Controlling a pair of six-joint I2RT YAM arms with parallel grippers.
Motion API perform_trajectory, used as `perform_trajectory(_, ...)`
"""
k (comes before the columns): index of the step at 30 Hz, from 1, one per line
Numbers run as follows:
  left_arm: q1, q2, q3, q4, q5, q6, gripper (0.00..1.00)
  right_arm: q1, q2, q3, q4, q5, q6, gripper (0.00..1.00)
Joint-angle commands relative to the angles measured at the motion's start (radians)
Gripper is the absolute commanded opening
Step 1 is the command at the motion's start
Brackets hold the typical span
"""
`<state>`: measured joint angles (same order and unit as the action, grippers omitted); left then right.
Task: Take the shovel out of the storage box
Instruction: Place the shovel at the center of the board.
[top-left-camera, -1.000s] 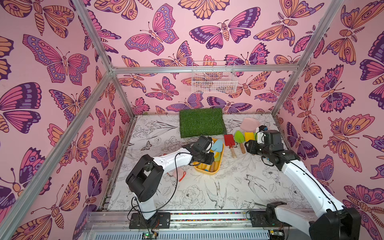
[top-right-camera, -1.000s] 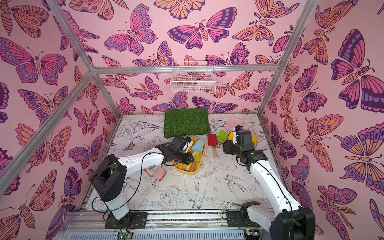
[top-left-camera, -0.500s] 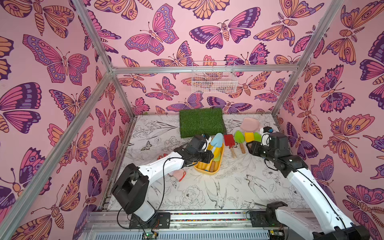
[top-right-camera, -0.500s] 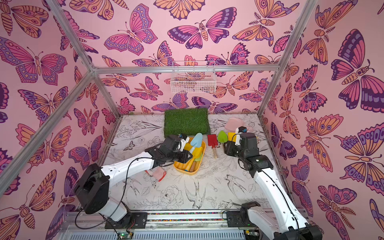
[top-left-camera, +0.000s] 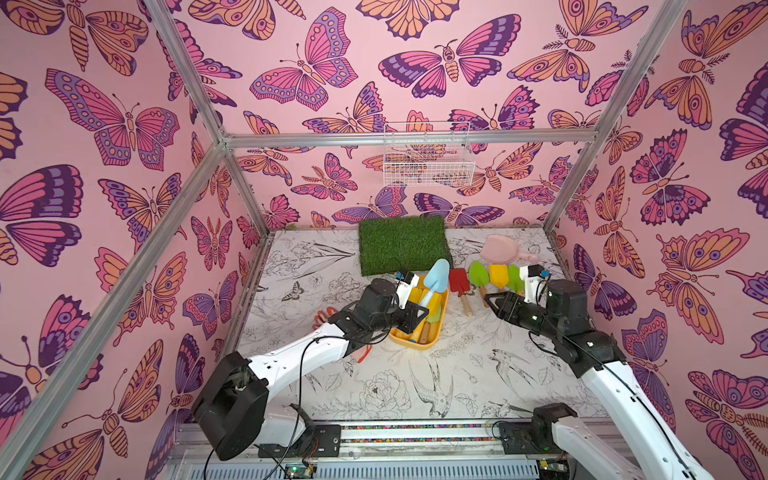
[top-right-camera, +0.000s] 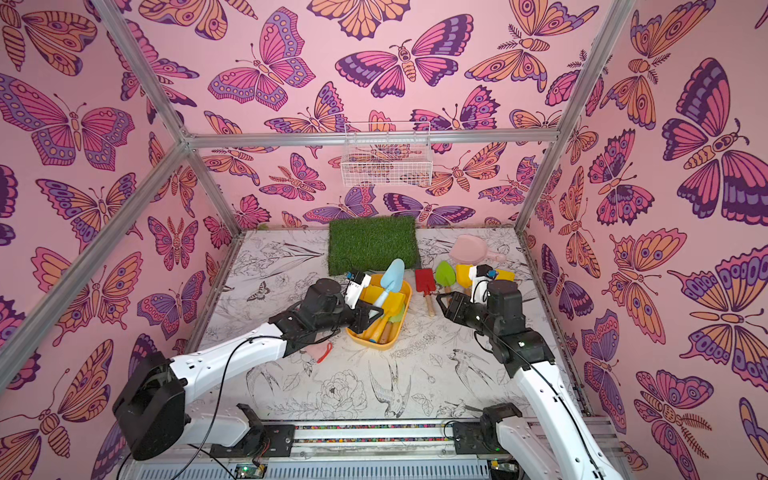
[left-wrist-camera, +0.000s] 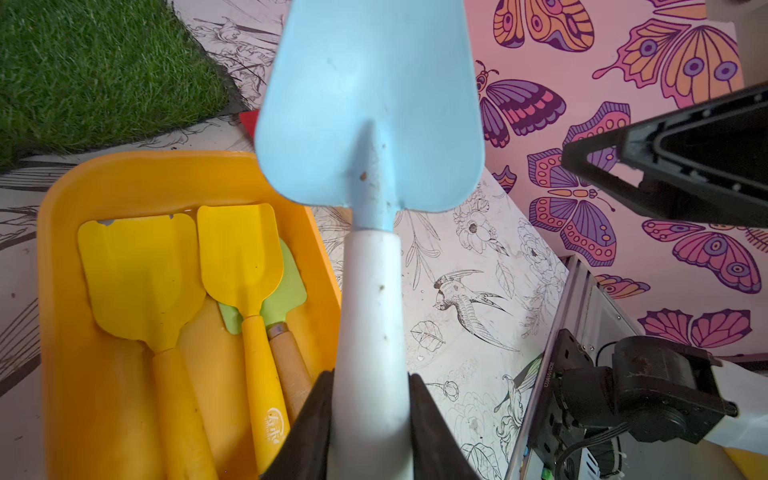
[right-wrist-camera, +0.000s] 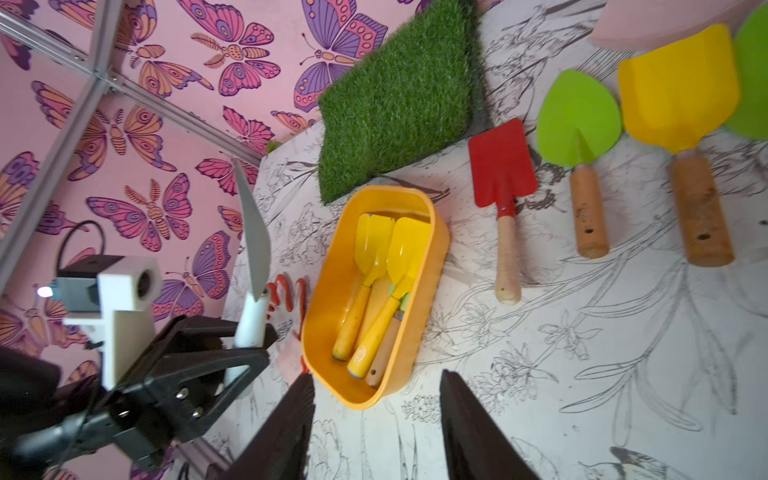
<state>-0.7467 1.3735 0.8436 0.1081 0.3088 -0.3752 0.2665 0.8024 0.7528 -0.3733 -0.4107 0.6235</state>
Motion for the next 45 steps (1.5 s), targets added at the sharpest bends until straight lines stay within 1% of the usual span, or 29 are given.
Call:
perform_trajectory(1,-0.010,0.028,-0.018,0.129,0.065,0.021,0.00,0.028,-0.026,-0.038,0.108,-0.050,0.105,0.52)
perform_trajectory(6,-0.027,0.087,-0.020,0.207,0.125,0.009,0.00,0.081,-0.040,-0.094,0.227,-0.032,0.191,0.52)
perform_trajectory(9,-0.040,0.114,-0.008,0.215,0.142,0.012,0.00,0.119,-0.047,-0.119,0.284,-0.002,0.219,0.51)
perform_trajectory(12,-0.050,0.127,-0.004,0.214,0.153,0.016,0.00,0.147,-0.053,-0.123,0.296,0.044,0.217,0.49)
perform_trajectory(15,-0.064,0.126,-0.005,0.213,0.161,0.036,0.00,0.158,-0.046,-0.126,0.311,0.076,0.217,0.44)
perform_trajectory(20,-0.078,0.132,-0.005,0.215,0.167,0.041,0.00,0.167,-0.009,-0.122,0.339,0.083,0.211,0.39)
perform_trajectory(29,-0.095,0.124,-0.006,0.214,0.192,0.059,0.00,0.227,0.035,-0.094,0.318,0.158,0.170,0.35)
perform_trajectory(33,-0.098,0.137,0.003,0.214,0.205,0.059,0.00,0.257,0.049,-0.086,0.298,0.200,0.151,0.28)
perform_trajectory(36,-0.103,0.144,0.009,0.214,0.203,0.059,0.00,0.269,0.052,-0.080,0.265,0.242,0.134,0.10)
perform_trajectory(37,-0.105,0.145,0.009,0.214,0.194,0.058,0.05,0.269,0.051,-0.074,0.249,0.259,0.123,0.05)
perform_trajectory(39,-0.105,0.138,0.007,0.214,0.175,0.056,0.22,0.269,0.042,-0.066,0.210,0.290,0.104,0.01)
perform_trajectory(40,-0.105,0.133,0.003,0.214,0.164,0.059,0.39,0.269,0.036,-0.063,0.192,0.308,0.091,0.00)
perform_trajectory(41,-0.105,0.126,-0.003,0.214,0.148,0.062,0.48,0.269,0.030,-0.061,0.176,0.325,0.075,0.00)
perform_trajectory(44,-0.105,0.103,-0.026,0.214,0.096,0.075,0.65,0.269,0.017,-0.072,0.141,0.367,0.034,0.00)
perform_trajectory(45,-0.105,0.098,-0.034,0.213,0.080,0.077,0.68,0.267,0.015,-0.075,0.132,0.373,0.018,0.00)
